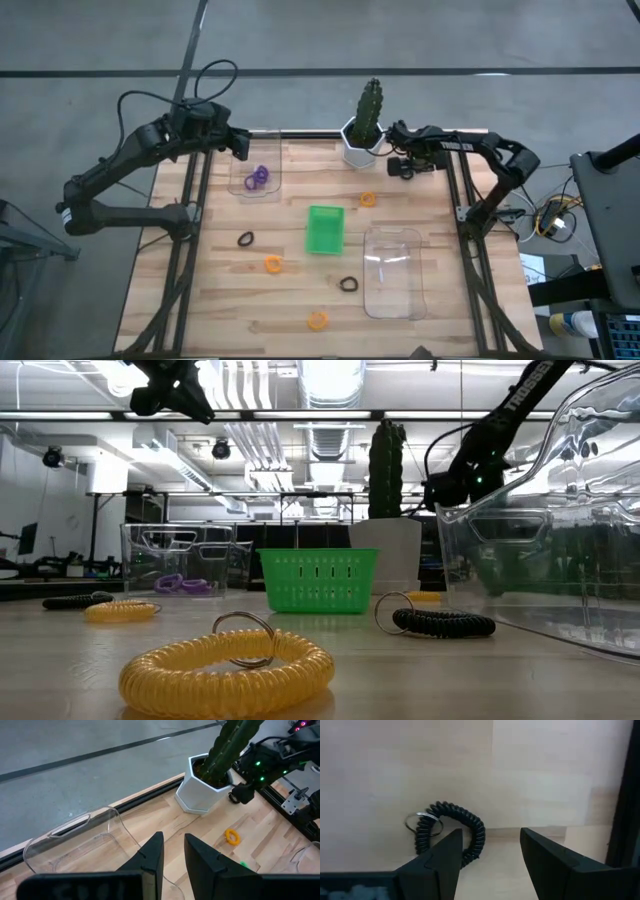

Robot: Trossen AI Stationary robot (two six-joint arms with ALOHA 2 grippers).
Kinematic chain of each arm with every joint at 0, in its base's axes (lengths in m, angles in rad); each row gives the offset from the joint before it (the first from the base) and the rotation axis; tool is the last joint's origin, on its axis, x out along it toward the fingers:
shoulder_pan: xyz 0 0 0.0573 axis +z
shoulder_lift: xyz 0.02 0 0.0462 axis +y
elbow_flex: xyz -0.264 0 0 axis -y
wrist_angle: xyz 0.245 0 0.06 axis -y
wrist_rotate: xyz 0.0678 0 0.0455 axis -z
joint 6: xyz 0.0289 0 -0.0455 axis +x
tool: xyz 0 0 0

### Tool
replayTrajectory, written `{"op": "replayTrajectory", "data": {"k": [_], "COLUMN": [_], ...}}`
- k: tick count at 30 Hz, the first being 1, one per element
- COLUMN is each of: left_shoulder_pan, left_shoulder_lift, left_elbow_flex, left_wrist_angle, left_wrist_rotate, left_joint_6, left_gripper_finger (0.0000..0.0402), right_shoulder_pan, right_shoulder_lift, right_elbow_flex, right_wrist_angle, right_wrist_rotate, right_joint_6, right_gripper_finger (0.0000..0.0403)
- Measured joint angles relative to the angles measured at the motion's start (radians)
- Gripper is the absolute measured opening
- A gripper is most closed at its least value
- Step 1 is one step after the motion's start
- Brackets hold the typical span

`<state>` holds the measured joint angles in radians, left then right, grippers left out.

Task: Sort spring keychains
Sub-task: Put the top black spring keychain into the bottom transparent bin

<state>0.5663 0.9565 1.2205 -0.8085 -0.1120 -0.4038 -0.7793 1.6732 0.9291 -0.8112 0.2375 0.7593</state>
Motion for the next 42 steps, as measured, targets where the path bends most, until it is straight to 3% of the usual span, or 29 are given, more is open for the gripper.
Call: {"op": "replayTrajectory", "data": {"k": [16,22,30,37,42], "left_shoulder_pan": [-0.002,-0.005,-0.011,-0.012,-0.012], "left_shoulder_lift": [0.0,0.0,0.0,0.0,0.0], "left_elbow_flex": [0.0,0.0,0.0,0.0,0.0], "left_wrist_angle": [0.0,0.0,0.0,0.0,0.0], "left_wrist_rotate": [0.025,0.026,0.036,0.037,0.037], "left_joint_6": [-0.017,-0.019,-0.024,-0.024,-0.02], "left_gripper_finger": [0.0069,0.0069,0.0069,0.0069,0.0069], "right_shoulder_pan": [0.003,0.005,0.007,0.027,0.055], "right_shoulder_lift": [0.032,0.033,0.024,-0.095,-0.273], "right_elbow_flex": [-0.036,-0.044,-0.049,-0.045,-0.041], "right_wrist_angle": [-0.035,-0.049,-0.068,-0.2,-0.256], "right_wrist_rotate": [0.031,0.028,0.023,0.023,0.003], "right_joint_6": [-0.057,-0.069,-0.111,-0.115,-0.112], "right_gripper_finger": [0.0179,0.0127,0.0027,0.0013,0.0013]}}
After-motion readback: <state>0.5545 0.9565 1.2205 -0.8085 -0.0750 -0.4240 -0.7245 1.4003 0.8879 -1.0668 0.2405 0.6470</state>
